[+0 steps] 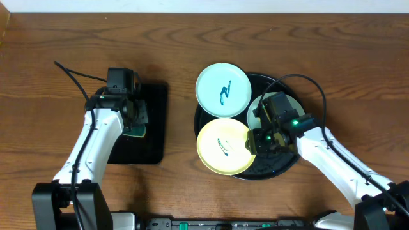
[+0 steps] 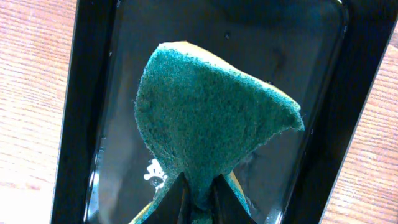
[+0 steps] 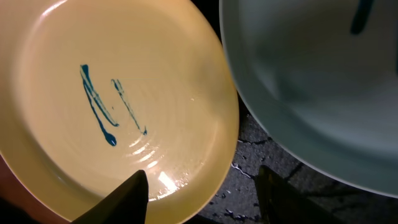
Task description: Clean dirty plates on tray and stack at the side
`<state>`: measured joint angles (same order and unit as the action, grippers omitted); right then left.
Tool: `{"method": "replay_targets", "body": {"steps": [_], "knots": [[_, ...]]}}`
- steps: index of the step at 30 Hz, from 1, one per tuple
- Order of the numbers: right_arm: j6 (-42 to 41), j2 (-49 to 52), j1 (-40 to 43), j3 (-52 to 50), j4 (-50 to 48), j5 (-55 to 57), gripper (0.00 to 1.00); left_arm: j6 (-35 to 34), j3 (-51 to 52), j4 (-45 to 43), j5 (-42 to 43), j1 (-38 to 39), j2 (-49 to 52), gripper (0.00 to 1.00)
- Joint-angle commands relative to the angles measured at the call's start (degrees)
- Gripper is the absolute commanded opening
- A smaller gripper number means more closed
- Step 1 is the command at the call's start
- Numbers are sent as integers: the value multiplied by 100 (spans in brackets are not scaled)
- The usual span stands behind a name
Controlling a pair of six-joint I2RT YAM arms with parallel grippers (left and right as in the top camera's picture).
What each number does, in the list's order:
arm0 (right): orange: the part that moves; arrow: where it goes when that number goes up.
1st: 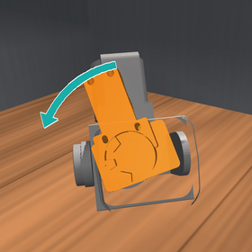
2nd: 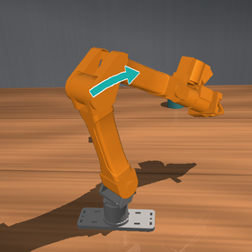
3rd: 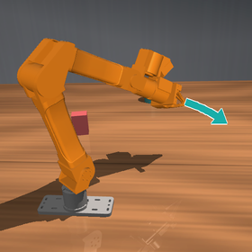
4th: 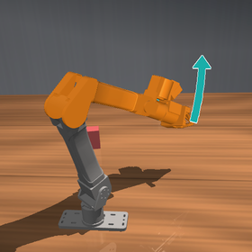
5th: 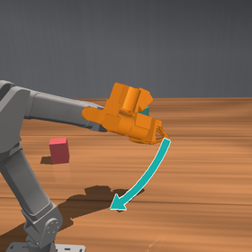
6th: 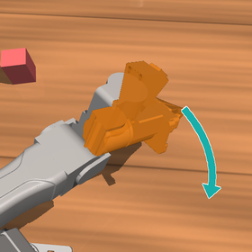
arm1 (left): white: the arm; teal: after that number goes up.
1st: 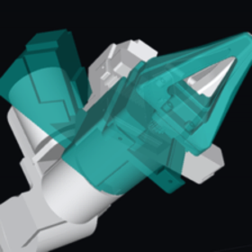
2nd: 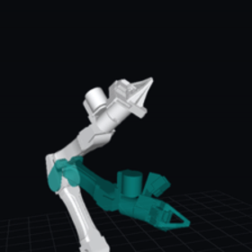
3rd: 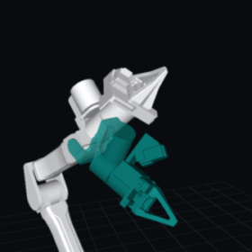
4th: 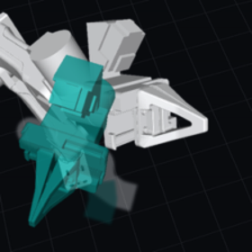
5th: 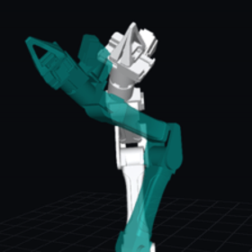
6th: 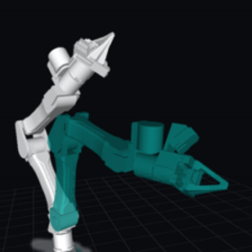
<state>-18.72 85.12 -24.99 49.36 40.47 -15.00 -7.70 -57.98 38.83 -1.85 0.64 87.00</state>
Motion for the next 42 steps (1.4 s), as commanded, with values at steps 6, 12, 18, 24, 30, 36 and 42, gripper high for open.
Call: {"method": "replay_targets", "body": {"steps": [6,12,18,24,30,36,42], "knots": [[-577,42,-61,-501,-498,-155,48,-57,-22,13,-31,-9,-17,7],[-931,42,-61,-831,-857,-157,37,-57,-22,13,-31,-9,-17,7],[-1231,42,-63,-1075,-1161,-155,26,-57,-22,13,-31,-9,-17,7],[-1403,42,-63,-1231,-1351,-155,15,-57,-22,13,-31,-9,-17,7],[-1405,42,-61,-1231,-1351,-151,2,-57,-22,13,-28,-9,-17,7],[-1403,42,-61,-1231,-1349,-96,1,-57,-22,13,-28,-9,-17,7],[-1473,39,-61,-1231,-1351,212,1,-57,-22,13,-9,-9,-17,8]]}}
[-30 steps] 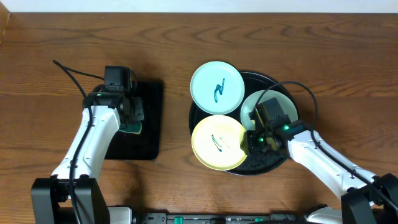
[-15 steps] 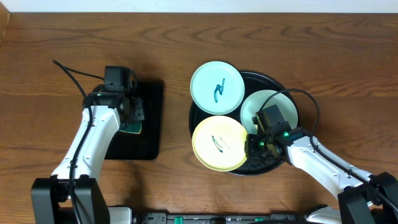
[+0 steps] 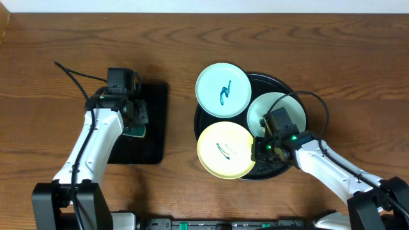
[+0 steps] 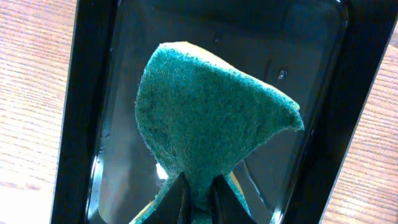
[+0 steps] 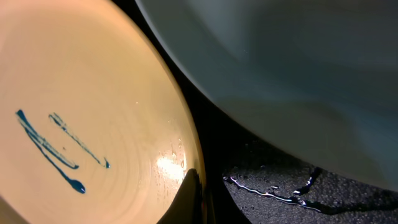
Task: Clean dirty plates on tray and stack at the side
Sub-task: 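Lift the sponge with the left gripper and carry it onto the yellow plate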
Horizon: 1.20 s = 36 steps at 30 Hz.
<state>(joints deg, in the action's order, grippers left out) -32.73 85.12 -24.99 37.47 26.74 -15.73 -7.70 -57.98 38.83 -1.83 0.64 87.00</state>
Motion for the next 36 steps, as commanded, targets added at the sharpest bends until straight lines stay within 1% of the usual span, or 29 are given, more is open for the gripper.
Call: {"method": "replay_targets", "body": {"steps": [1,20,25,31,34,36], "knots": [[-74,39,-61,-42,11,293,1,-57,-22,13,-11,-9,-17,7],[-72,39,-61,-42,-44,284,1,-98,-22,17,-7,-9,-17,7],[-72,39,-61,-42,-44,284,1,-291,81,-26,428,-4,-15,8],[-72,39,-61,-42,-42,284,1,-647,387,-162,446,9,87,7],[-72,39,-61,-42,-42,286,1,-660,426,-164,835,9,179,7],[-72,39,-61,-42,-42,284,1,-662,426,-184,1246,9,256,8]]}}
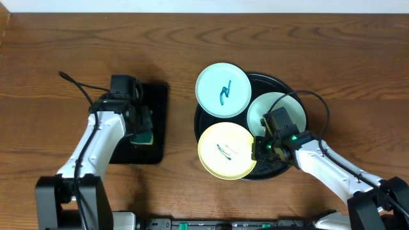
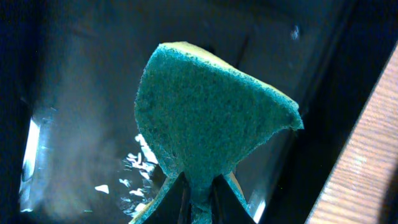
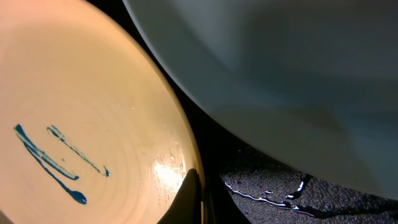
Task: Clean dirty plates on tray and stack at the side
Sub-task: 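Lift the sponge with the left gripper and carry it onto the yellow plate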
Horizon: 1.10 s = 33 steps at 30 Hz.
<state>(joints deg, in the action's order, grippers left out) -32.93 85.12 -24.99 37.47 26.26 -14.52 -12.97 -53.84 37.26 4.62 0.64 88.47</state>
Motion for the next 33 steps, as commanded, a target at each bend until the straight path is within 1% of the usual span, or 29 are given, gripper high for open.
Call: {"method": "replay_targets", "body": {"steps": [1,3,9,14,22,25,33], "knots": [[-52,39,-61,-42,7,164,1,-140,13,-42,723,9,133,7],[-52,39,-61,-42,7,164,1,-240,13,-66,885,9,181,7],[-50,39,-61,-42,7,164,1,-393,13,-232,1029,9,190,7],[-50,39,-61,-42,9,164,1,-389,13,-461,1495,28,192,7],[-50,39,-61,-42,9,164,1,-404,15,-568,1508,330,256,8],[-50,39,-61,-42,9,162,1,-533,15,-682,1508,407,295,7],[-50,39,-61,-42,11,162,1,-466,-9,-892,1508,420,293,7]]}}
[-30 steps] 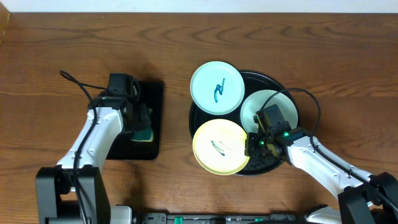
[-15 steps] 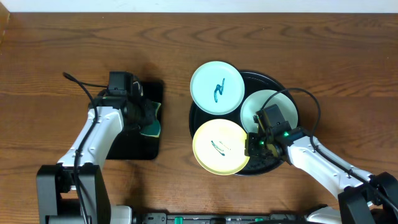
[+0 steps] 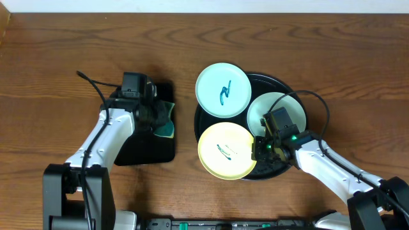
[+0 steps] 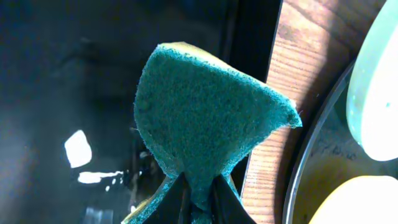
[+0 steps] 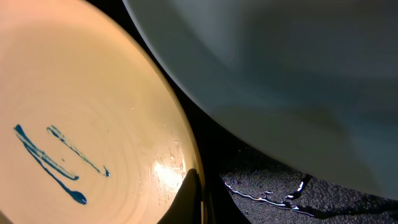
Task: Clean dirty plates on tray and stack at the side
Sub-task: 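Lift the sponge with the left gripper and carry it onto the yellow plate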
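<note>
A yellow plate (image 3: pixel 224 151) with blue streaks lies at the front left of the round black tray (image 3: pixel 291 167). My right gripper (image 3: pixel 257 149) is shut on its right rim, one finger (image 5: pixel 191 196) over the plate's inside. A pale blue plate (image 3: pixel 222 89) with a blue mark sits at the tray's back left, and a pale green plate (image 3: pixel 265 106) lies partly under my right arm. My left gripper (image 4: pixel 199 194) is shut on a green sponge (image 4: pixel 208 115), held over the right edge of the black rectangular tray (image 3: pixel 137 148).
The rectangular tray holds water that glints in the left wrist view. Bare wooden table lies between the two trays and all around them. Cables run from both arms.
My left gripper with the sponge has moved right, from over the middle of the rectangular tray to its right edge, near the round tray. The right gripper and plates have not moved.
At first my left gripper held the sponge over the rectangular tray's left part and my right gripper stood open around the yellow plate's rim. It then shut on that rim. The sponge has since come to the tray's right edge.
</note>
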`<state>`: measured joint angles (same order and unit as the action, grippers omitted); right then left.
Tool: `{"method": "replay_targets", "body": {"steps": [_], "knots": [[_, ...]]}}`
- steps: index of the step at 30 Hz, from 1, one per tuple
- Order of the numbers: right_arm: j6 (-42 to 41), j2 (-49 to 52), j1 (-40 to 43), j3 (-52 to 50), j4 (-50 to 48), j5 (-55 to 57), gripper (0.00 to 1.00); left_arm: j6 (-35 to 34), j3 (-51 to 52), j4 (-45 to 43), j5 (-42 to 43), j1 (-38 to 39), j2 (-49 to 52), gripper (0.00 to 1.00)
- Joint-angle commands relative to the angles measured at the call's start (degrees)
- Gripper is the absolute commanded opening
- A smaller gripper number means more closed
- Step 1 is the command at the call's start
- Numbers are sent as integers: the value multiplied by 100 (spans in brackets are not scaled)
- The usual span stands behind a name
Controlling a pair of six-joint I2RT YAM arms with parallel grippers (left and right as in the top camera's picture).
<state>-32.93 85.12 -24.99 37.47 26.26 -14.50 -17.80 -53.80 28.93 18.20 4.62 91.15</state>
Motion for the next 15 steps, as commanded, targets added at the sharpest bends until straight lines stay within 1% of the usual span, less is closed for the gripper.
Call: {"method": "replay_targets", "body": {"steps": [1,4,8,13,15], "knots": [[-50,39,-61,-42,11,162,1,63,-28,-57,151,22,13,7],[-50,39,-61,-42,11,160,1,348,-131,11,125,22,-37,7],[-50,39,-61,-42,9,160,1,538,-363,319,-133,22,-243,7],[-50,39,-61,-42,7,162,1,623,-431,444,-125,24,-647,8],[-50,39,-61,-42,7,162,1,684,-431,485,44,26,-824,7]]}}
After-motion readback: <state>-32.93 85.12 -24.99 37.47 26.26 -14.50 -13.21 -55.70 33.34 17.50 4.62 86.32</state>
